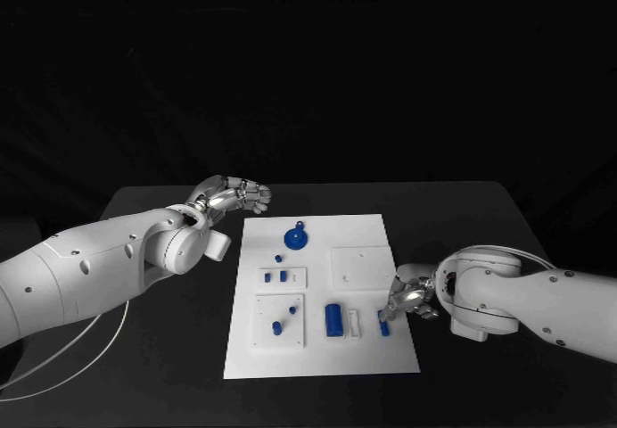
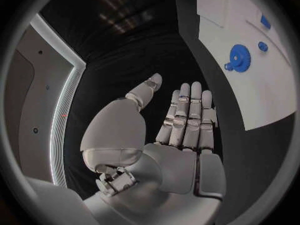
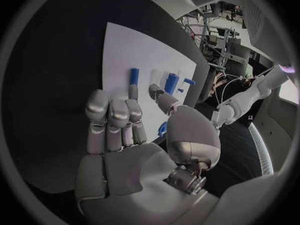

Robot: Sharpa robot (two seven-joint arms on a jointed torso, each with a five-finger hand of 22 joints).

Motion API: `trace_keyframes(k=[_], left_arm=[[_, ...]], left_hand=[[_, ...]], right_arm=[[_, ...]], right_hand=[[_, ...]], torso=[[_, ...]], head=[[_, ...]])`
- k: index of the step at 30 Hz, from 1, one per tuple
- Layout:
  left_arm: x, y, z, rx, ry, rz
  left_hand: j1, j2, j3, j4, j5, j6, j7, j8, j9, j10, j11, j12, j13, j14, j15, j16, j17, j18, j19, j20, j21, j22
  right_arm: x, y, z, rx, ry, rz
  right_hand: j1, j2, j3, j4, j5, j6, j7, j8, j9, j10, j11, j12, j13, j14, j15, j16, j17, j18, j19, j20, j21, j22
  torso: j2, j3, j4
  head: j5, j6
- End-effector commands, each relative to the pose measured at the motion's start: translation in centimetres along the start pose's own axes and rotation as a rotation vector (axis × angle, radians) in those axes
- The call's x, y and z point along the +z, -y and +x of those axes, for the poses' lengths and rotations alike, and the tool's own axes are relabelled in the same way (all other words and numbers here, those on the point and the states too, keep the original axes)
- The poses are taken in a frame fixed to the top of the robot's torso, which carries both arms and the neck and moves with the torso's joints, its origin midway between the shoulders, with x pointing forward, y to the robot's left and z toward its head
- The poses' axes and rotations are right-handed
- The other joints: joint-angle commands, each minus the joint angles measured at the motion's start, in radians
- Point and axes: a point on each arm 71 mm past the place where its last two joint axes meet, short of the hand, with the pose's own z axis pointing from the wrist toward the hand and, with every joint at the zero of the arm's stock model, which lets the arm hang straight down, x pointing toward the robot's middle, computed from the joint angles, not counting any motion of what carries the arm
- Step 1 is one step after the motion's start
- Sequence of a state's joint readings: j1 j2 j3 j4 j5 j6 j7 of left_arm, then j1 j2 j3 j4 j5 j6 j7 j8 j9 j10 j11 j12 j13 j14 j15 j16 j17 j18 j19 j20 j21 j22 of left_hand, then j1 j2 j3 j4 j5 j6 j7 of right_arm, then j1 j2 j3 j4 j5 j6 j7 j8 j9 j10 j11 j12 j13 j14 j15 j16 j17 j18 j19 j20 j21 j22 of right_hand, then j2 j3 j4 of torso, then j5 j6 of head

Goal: Assemble the parts on the task board

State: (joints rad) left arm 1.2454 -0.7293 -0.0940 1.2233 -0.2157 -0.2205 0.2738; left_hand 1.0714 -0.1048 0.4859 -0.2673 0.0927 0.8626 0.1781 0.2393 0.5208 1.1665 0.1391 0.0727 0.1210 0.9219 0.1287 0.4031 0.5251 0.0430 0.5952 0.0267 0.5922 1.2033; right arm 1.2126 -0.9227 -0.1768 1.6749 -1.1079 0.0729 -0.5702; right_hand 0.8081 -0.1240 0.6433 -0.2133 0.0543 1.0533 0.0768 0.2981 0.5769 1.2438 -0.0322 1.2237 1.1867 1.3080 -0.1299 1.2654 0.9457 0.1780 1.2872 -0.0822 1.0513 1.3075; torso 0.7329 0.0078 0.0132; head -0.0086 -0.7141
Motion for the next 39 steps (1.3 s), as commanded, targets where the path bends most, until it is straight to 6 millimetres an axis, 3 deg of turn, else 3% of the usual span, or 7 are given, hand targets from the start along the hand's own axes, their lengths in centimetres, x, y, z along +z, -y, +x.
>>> trace_keyframes(k=[1, 18, 23, 30, 39], left_arm=[[0.0, 0.2, 0.1, -0.005, -0.011, 0.01], [0.0, 0.1, 0.1, -0.006, -0.013, 0.007], [-0.1, 0.1, 0.0, -0.006, -0.012, 0.006], [-0.1, 0.1, 0.0, -0.006, -0.014, 0.005], [-0.1, 0.1, 0.0, -0.007, -0.014, 0.005]], left_hand=[[-0.008, 0.0, -0.002, 0.006, -0.002, -0.005, -0.002, 0.004, -0.001, -0.007, -0.001, 0.0, -0.002, 0.002, 0.001, -0.005, 0.001, -0.002, 0.002, 0.003, -0.005, 0.001], [-0.01, 0.0, -0.002, 0.007, -0.002, -0.005, -0.003, 0.004, -0.001, -0.007, -0.001, 0.0, -0.002, 0.003, 0.001, -0.006, 0.002, -0.002, 0.002, 0.002, -0.005, 0.002], [-0.01, 0.0, -0.002, 0.007, -0.002, -0.006, -0.003, 0.004, -0.001, -0.007, -0.001, 0.0, -0.002, 0.003, 0.001, -0.006, 0.002, -0.002, 0.002, 0.002, -0.006, 0.002], [-0.01, 0.0, -0.002, 0.008, -0.002, -0.006, -0.003, 0.004, -0.001, -0.007, -0.001, 0.0, -0.002, 0.003, 0.001, -0.006, 0.003, -0.002, 0.002, 0.002, -0.006, 0.003], [-0.01, 0.001, -0.001, 0.008, -0.002, -0.006, -0.003, 0.004, -0.002, -0.007, -0.001, 0.0, -0.002, 0.003, 0.001, -0.006, 0.003, -0.002, 0.002, 0.002, -0.006, 0.003]], right_arm=[[0.2, 0.5, 0.6, -0.044, 0.003, 0.036], [1.1, 0.7, 1.6, -0.105, 0.061, 0.051], [1.3, 0.3, 2.0, -0.131, 0.073, 0.044], [1.8, -0.5, 2.5, -0.215, 0.107, 0.032], [2.5, -0.9, 3.9, -0.369, 0.132, 0.035]], right_hand=[[-0.014, -0.006, 0.001, 0.015, -0.005, 0.006, 0.001, 0.003, 0.002, 0.006, -0.001, -0.003, -0.001, 0.001, -0.008, -0.001, 0.001, 0.084, -0.004, 0.005, 0.002, 0.015], [-0.073, -0.044, -0.004, 0.079, -0.005, 0.004, -0.001, 0.001, 0.012, 0.004, -0.003, -0.008, -0.001, 0.0, -0.009, -0.001, 0.003, 0.084, -0.004, 0.003, 0.003, 0.014], [-0.118, -0.057, -0.024, 0.114, -0.005, 0.001, -0.001, 0.0, 0.015, 0.001, -0.003, -0.011, -0.002, -0.001, -0.01, -0.001, 0.003, 0.084, -0.006, 0.0, 0.002, 0.013], [-0.109, -0.059, -0.021, 0.114, -0.005, 0.0, -0.002, -0.001, 0.017, -0.001, -0.004, -0.012, -0.002, -0.001, -0.012, 0.0, 0.004, 0.084, -0.006, -0.004, 0.003, 0.014], [-0.034, -0.069, 0.009, 0.072, -0.005, 0.0, -0.002, 0.0, 0.024, 0.0, -0.004, -0.013, -0.001, -0.001, -0.012, 0.0, 0.005, 0.084, -0.004, -0.011, 0.006, 0.014]], torso=[[0.0, -0.0004, 0.0007], [0.001, -0.0016, 0.0023], [0.001, -0.0016, 0.0025], [0.001, -0.0015, 0.0025], [0.001, -0.0012, 0.002]], head=[[-0.004, -0.002], [-0.007, -0.006], [-0.008, -0.008], [-0.006, -0.01], [-0.004, -0.012]])
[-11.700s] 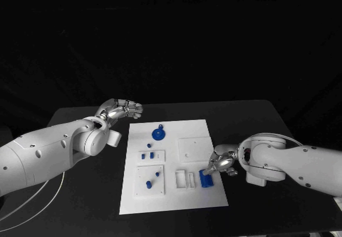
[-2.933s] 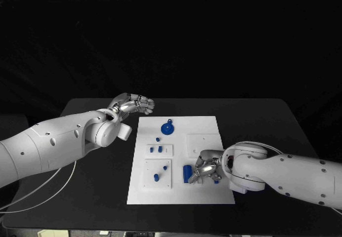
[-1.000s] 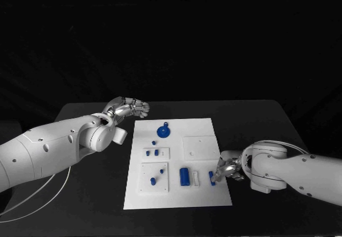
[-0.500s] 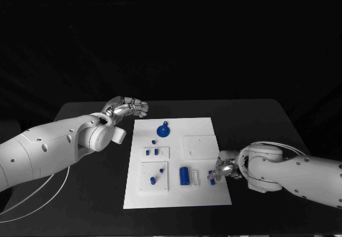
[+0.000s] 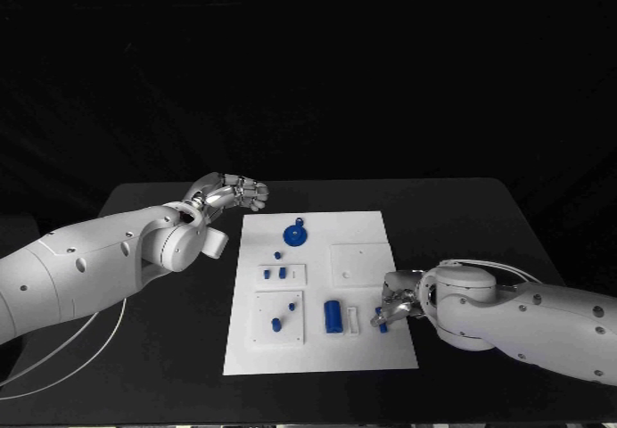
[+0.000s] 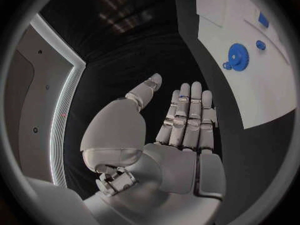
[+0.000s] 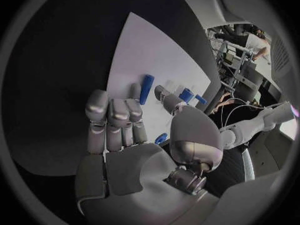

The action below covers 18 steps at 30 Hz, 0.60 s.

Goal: Assemble the parts on the task board

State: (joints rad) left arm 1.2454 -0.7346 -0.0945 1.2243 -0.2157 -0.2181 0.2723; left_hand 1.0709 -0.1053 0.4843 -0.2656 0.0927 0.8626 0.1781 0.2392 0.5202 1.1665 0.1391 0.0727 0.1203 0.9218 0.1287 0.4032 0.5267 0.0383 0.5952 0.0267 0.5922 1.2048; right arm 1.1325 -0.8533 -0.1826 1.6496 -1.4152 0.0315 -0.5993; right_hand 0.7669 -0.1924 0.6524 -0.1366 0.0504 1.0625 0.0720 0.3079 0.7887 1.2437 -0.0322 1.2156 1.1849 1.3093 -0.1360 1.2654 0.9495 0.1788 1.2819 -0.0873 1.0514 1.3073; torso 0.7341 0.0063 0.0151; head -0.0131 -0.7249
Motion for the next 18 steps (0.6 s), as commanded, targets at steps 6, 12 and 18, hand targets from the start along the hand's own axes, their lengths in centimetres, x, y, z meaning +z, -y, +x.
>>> trace_keyframes(k=[6, 12, 18], left_arm=[[0.0, 0.2, 0.2, -0.007, -0.017, 0.007], [-0.1, 0.1, 0.1, -0.007, -0.015, 0.007], [-0.1, 0.1, 0.0, -0.006, -0.012, 0.006]], left_hand=[[-0.009, 0.001, 0.0, 0.006, -0.002, -0.006, -0.003, 0.004, -0.001, -0.007, -0.001, 0.0, -0.001, 0.003, 0.001, -0.007, 0.002, 0.003, 0.002, 0.002, -0.006, 0.001], [-0.009, 0.001, 0.001, 0.006, -0.002, -0.006, -0.003, 0.004, -0.001, -0.007, -0.001, 0.0, -0.001, 0.003, 0.001, -0.007, 0.002, 0.003, 0.002, 0.002, -0.006, 0.002], [-0.009, 0.002, 0.001, 0.006, -0.002, -0.006, -0.003, 0.005, -0.001, -0.007, -0.001, 0.0, -0.002, 0.003, 0.001, -0.007, 0.003, 0.003, 0.002, 0.002, -0.007, 0.002]], right_arm=[[0.8, 0.0, 2.1, -0.218, 0.036, 0.02], [1.2, -0.5, 2.8, -0.269, 0.051, 0.017], [1.1, -0.4, 2.9, -0.282, 0.06, 0.017]], right_hand=[[0.077, -0.016, 0.039, -0.04, -0.001, -0.009, 0.003, -0.01, -0.185, 0.001, -0.004, -0.006, 0.0, -0.001, -0.005, -0.001, 0.0, 0.083, 0.003, -0.007, 0.007, 0.013], [0.093, -0.017, 0.047, -0.048, -0.001, -0.009, 0.004, -0.01, -0.183, 0.003, -0.002, -0.006, 0.0, 0.0, -0.003, -0.001, 0.0, 0.083, 0.005, -0.003, 0.008, 0.013], [0.097, -0.017, 0.049, -0.051, -0.001, -0.009, 0.005, -0.01, -0.183, 0.003, -0.002, -0.007, -0.001, 0.0, -0.003, -0.001, 0.0, 0.083, 0.005, -0.001, 0.008, 0.013]], torso=[[0.0, 0.0008, -0.0005], [0.0, 0.0007, 0.0003], [0.0, 0.0004, -0.0003]], head=[[0.004, -0.005], [0.004, -0.005], [0.006, -0.008]])
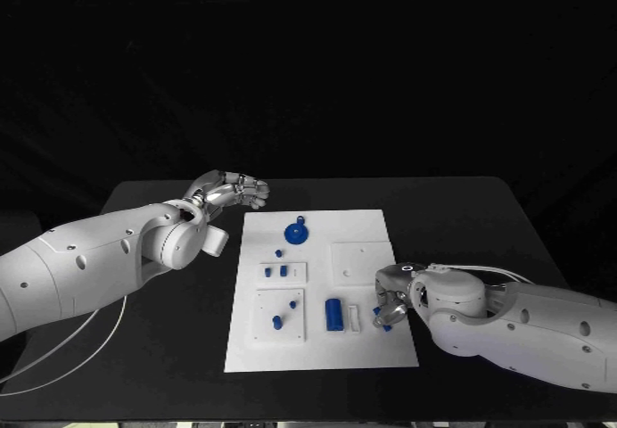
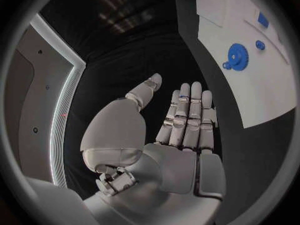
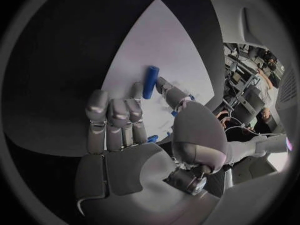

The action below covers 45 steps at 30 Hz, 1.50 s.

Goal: Assemble the parts on the task board

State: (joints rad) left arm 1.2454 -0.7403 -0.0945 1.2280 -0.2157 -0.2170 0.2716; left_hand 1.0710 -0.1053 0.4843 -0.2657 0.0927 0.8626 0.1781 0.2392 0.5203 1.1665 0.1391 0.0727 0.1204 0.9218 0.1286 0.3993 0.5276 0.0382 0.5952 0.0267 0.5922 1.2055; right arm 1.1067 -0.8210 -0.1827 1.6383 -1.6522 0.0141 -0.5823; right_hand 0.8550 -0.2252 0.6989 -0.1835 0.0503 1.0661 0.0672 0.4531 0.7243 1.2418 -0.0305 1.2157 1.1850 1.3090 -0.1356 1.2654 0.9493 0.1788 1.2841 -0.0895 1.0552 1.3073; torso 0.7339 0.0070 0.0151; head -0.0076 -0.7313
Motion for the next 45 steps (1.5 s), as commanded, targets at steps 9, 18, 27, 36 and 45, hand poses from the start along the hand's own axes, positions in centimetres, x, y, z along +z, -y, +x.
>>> trace_keyframes(k=[9, 18, 27, 36, 45], left_arm=[[0.0, 0.1, 0.1, -0.006, -0.013, 0.007], [0.0, 0.1, 0.2, -0.007, -0.016, 0.005], [0.0, 0.1, 0.2, -0.007, -0.016, 0.006], [0.0, 0.1, 0.3, -0.007, -0.017, 0.005], [0.0, 0.2, 0.3, -0.008, -0.018, 0.006]], left_hand=[[-0.008, 0.002, 0.001, 0.006, -0.002, -0.006, -0.003, 0.005, -0.001, -0.007, -0.001, 0.0, -0.002, 0.003, 0.001, -0.004, 0.002, 0.003, 0.002, 0.002, -0.007, 0.002], [-0.008, 0.002, 0.001, 0.006, -0.002, -0.007, -0.003, 0.004, -0.002, -0.007, -0.001, 0.0, -0.002, 0.003, 0.001, -0.004, 0.002, 0.003, 0.002, 0.002, -0.007, 0.002], [-0.007, 0.002, 0.002, 0.005, -0.002, -0.007, -0.002, 0.004, -0.002, -0.007, -0.001, 0.0, -0.002, 0.003, 0.0, -0.004, 0.003, 0.003, 0.002, 0.002, -0.007, 0.002], [-0.006, 0.002, 0.002, 0.005, -0.002, -0.008, -0.002, 0.004, -0.002, -0.007, -0.001, 0.0, -0.002, 0.004, 0.0, -0.005, 0.004, 0.003, 0.002, 0.002, -0.008, 0.003], [-0.005, 0.002, 0.003, 0.004, -0.002, -0.008, -0.002, 0.005, -0.002, -0.007, -0.001, 0.0, -0.002, 0.004, 0.0, -0.005, 0.004, 0.003, 0.003, 0.002, -0.008, 0.003]], right_arm=[[0.0, 0.7, 3.5, 0.007, -0.141, 0.039], [-0.3, 1.5, 4.4, 0.22, -0.252, 0.054], [-0.5, 2.0, 3.3, 0.251, -0.214, 0.061], [-0.8, 1.6, 2.5, 0.304, -0.164, 0.048], [-0.9, 1.1, 1.5, 0.529, -0.153, 0.046]], right_hand=[[0.053, 0.046, 0.052, -0.014, 0.004, -0.02, 0.014, -0.163, -0.119, -0.004, 0.0, -0.02, -0.011, 0.001, 0.001, -0.005, -0.003, 0.083, -0.001, 0.007, 0.001, 0.011], [0.06, 0.152, 0.175, -0.051, 0.13, -0.025, 0.022, -0.179, -0.132, -0.01, 0.009, -0.025, -0.014, 0.001, 0.01, -0.008, -0.004, 0.083, -0.009, 0.024, 0.005, 0.017], [0.04, 0.162, 0.213, -0.067, 0.125, -0.021, 0.023, -0.182, -0.138, -0.007, 0.009, -0.021, -0.01, 0.003, 0.01, -0.008, -0.004, 0.083, -0.005, 0.027, 0.009, 0.016], [0.027, 0.157, 0.221, -0.075, 0.15, -0.013, 0.021, -0.181, -0.14, 0.0, 0.008, -0.016, -0.006, 0.005, 0.009, -0.008, -0.004, 0.083, 0.0, 0.027, 0.011, 0.015], [0.015, 0.15, 0.215, -0.075, 0.176, -0.006, 0.019, -0.18, -0.141, 0.004, 0.005, -0.015, -0.005, 0.006, 0.006, -0.007, -0.004, 0.083, 0.005, 0.026, 0.012, 0.013]], torso=[[0.0, -0.0003, 0.0012], [0.0, -0.0004, 0.0003], [0.0, -0.0003, -0.0001], [0.0, -0.0006, 0.0002], [0.0, -0.001, 0.0005]], head=[[0.0, -0.002], [0.001, -0.004], [0.001, -0.004], [0.003, -0.002], [0.003, 0.0]])
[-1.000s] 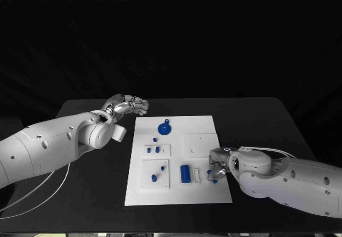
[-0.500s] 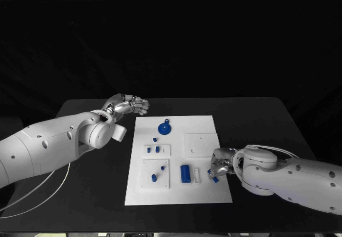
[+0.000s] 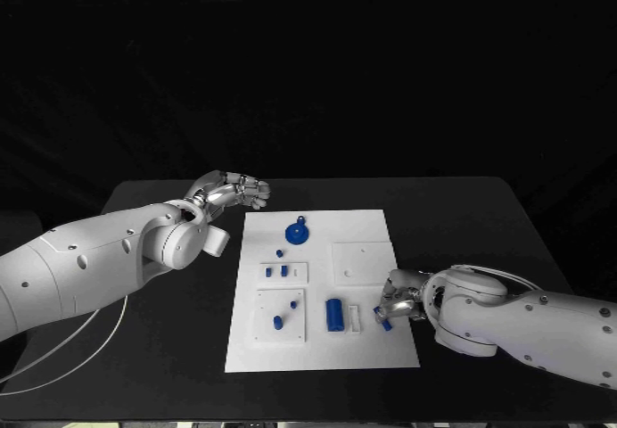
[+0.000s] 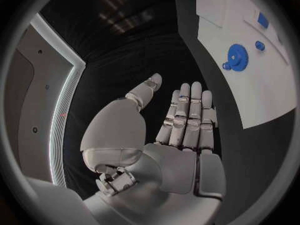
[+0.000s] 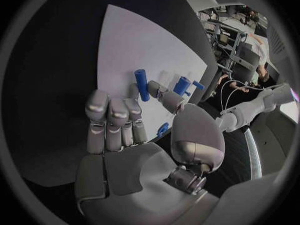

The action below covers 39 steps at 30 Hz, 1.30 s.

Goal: Assemble the parts on the task board

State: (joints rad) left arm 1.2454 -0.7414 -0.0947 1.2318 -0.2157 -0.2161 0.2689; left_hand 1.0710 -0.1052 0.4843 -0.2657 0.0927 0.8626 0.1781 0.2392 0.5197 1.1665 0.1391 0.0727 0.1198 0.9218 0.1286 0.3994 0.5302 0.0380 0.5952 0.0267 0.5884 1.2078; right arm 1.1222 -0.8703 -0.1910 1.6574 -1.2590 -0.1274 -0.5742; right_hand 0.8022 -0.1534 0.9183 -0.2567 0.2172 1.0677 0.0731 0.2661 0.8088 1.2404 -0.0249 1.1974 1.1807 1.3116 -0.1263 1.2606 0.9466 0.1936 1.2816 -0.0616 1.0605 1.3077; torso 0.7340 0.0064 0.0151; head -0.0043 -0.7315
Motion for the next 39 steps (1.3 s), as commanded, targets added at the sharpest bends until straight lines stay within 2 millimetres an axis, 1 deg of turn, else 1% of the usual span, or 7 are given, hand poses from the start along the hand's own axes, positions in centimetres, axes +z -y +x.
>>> trace_keyframes(k=[1, 2, 11, 17, 22, 31, 39], left_arm=[[0.0, 0.2, 0.2, -0.006, -0.015, 0.008], [0.0, 0.2, 0.2, -0.006, -0.014, 0.008], [0.0, 0.2, 0.3, -0.007, -0.017, 0.007], [0.0, 0.2, 0.3, -0.007, -0.017, 0.006], [0.0, 0.2, 0.3, -0.007, -0.017, 0.006], [0.0, 0.2, 0.2, -0.007, -0.018, 0.005], [0.0, 0.1, 0.3, -0.008, -0.021, 0.004]], left_hand=[[-0.005, 0.001, 0.003, 0.004, -0.002, -0.008, -0.002, 0.005, -0.002, -0.007, -0.001, 0.0, -0.001, 0.004, 0.0, -0.005, 0.001, 0.003, 0.003, 0.002, -0.004, 0.001], [-0.005, 0.001, 0.003, 0.004, -0.002, -0.008, -0.002, 0.005, -0.002, -0.007, -0.001, 0.0, -0.001, 0.004, 0.0, -0.005, 0.002, 0.003, 0.003, 0.002, -0.004, 0.001], [-0.004, 0.001, 0.003, 0.004, -0.002, -0.008, -0.002, 0.005, -0.002, -0.007, -0.001, 0.0, -0.002, 0.004, 0.0, -0.006, 0.002, 0.003, 0.003, 0.002, -0.004, 0.002], [-0.004, 0.001, 0.003, 0.004, -0.002, -0.008, -0.002, 0.005, -0.002, -0.007, -0.001, 0.0, -0.002, 0.004, 0.0, -0.006, 0.003, 0.003, 0.003, 0.002, -0.005, 0.002], [-0.004, 0.001, 0.003, 0.004, -0.002, -0.008, -0.002, 0.005, -0.002, -0.007, -0.001, 0.0, -0.002, 0.004, 0.0, -0.006, 0.003, 0.003, 0.003, 0.002, -0.005, 0.002], [-0.005, 0.001, 0.003, 0.004, -0.002, -0.008, -0.002, 0.005, -0.002, -0.007, -0.001, 0.0, -0.002, 0.004, 0.0, -0.007, 0.003, 0.003, 0.003, 0.002, -0.005, 0.003], [-0.005, 0.001, 0.003, 0.005, -0.002, -0.009, -0.002, 0.005, -0.002, -0.007, -0.001, 0.0, -0.002, 0.004, 0.001, -0.007, 0.004, 0.003, 0.003, 0.002, -0.005, 0.003]], right_arm=[[0.0, -0.4, 1.2, 0.134, -0.07, 0.009], [0.0, -0.5, 1.2, 0.144, -0.074, 0.009], [0.1, -1.3, 1.5, 0.175, -0.093, 0.0], [0.2, -1.5, 1.3, 0.194, -0.062, -0.01], [0.2, -2.0, 1.3, 0.206, -0.057, -0.022], [0.5, -2.1, 1.4, 0.212, -0.074, -0.02], [0.6, -2.4, 1.5, 0.211, -0.077, -0.026]], right_hand=[[0.067, 0.078, -0.005, -0.003, 0.013, -0.008, 0.013, 0.007, -0.225, 0.007, -0.001, 0.004, 0.0, 0.003, -0.003, -0.003, -0.001, 0.068, 0.008, -0.003, 0.007, 0.013], [0.066, 0.078, -0.005, -0.003, 0.015, -0.007, 0.012, 0.007, -0.225, 0.006, -0.001, 0.003, -0.001, 0.003, -0.003, -0.003, -0.002, 0.068, 0.008, -0.003, 0.007, 0.012], [0.062, 0.078, -0.009, -0.003, 0.025, -0.006, 0.012, 0.007, -0.226, 0.007, -0.001, 0.002, -0.001, 0.003, -0.004, -0.003, -0.002, 0.068, 0.009, -0.004, 0.006, 0.012], [0.061, 0.078, -0.012, -0.004, 0.029, -0.006, 0.012, 0.007, -0.226, 0.007, -0.002, 0.003, -0.001, 0.003, -0.005, -0.003, -0.002, 0.068, 0.009, -0.005, 0.006, 0.011], [0.06, 0.078, -0.013, -0.004, 0.031, -0.005, 0.011, 0.007, -0.226, 0.008, -0.002, 0.004, 0.0, 0.004, -0.005, -0.003, -0.002, 0.068, 0.01, -0.005, 0.006, 0.011], [0.059, 0.078, -0.016, -0.006, 0.037, -0.005, 0.011, 0.007, -0.226, 0.007, -0.002, 0.002, -0.001, 0.003, -0.006, -0.003, -0.002, 0.068, 0.011, -0.007, 0.006, 0.011], [0.058, 0.078, -0.018, -0.005, 0.038, -0.005, 0.011, 0.007, -0.227, 0.008, -0.003, 0.003, 0.0, 0.003, -0.006, -0.004, -0.002, 0.068, 0.011, -0.007, 0.006, 0.011]], torso=[[0.0, -0.0006, 0.0006], [0.0, -0.0005, 0.0003], [0.0, -0.0013, 0.0], [0.0, 0.0, 0.0005], [0.0, 0.0002, 0.0003], [0.0, -0.0003, 0.0], [0.0, 0.0003, 0.0002]], head=[[0.0, 0.0], [0.001, -0.002], [0.0, -0.002], [0.001, -0.001], [0.002, -0.002], [0.004, -0.001], [0.005, -0.001]])
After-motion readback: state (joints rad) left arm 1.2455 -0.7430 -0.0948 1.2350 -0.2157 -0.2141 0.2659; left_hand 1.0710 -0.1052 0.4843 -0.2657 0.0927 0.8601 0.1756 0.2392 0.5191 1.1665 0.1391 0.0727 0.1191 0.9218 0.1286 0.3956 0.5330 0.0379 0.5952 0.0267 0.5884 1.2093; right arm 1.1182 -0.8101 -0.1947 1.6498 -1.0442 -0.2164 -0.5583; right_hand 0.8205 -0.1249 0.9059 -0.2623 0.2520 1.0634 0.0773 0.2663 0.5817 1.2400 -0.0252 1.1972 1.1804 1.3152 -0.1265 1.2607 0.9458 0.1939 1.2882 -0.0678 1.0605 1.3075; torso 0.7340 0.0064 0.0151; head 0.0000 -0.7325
